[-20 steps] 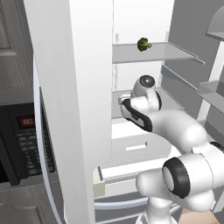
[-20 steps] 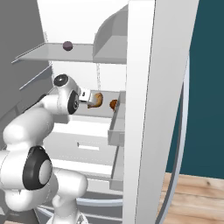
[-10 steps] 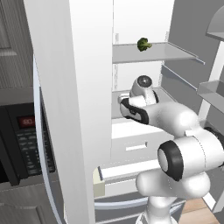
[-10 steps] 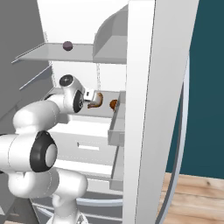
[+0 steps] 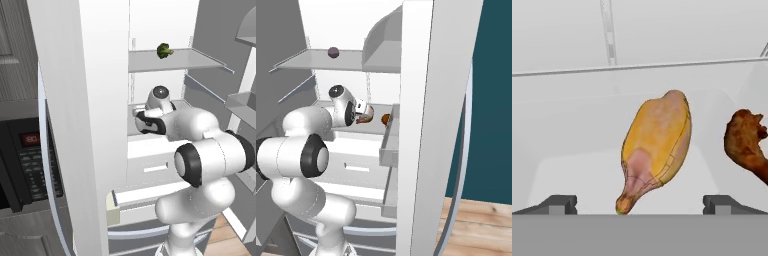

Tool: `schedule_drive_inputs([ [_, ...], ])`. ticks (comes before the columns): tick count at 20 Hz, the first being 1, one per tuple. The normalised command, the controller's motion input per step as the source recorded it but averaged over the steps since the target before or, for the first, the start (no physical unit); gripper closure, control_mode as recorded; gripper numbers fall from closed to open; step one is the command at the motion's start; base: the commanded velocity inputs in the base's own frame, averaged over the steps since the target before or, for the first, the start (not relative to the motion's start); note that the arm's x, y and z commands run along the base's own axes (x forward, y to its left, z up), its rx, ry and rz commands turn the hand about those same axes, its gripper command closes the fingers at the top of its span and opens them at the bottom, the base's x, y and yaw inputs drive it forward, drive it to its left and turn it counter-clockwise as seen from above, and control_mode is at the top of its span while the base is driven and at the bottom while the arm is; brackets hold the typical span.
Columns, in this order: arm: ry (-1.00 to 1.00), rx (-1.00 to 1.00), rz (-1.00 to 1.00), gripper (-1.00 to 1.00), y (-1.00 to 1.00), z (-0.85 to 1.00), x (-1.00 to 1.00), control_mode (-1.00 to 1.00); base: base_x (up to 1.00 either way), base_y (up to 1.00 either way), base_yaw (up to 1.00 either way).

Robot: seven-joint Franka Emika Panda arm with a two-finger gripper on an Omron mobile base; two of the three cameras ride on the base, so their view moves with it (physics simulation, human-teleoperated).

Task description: Gather the eggplant and broccoli from the fridge and place them on a tray on the dining counter. Then gather the chicken drumsticks from the fridge and place them on the other tray.

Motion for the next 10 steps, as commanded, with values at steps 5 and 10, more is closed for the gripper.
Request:
schedule_drive_inputs([
  [5, 0.0, 0.0, 0.0, -1.0, -0.01, -0.22, 0.3, -1.0, 0.0, 0.0, 0.0],
  [10, 0.0, 0.0, 0.0, -1.0, -0.06, -0.2, 0.14, -1.0, 0.0, 0.0, 0.0],
])
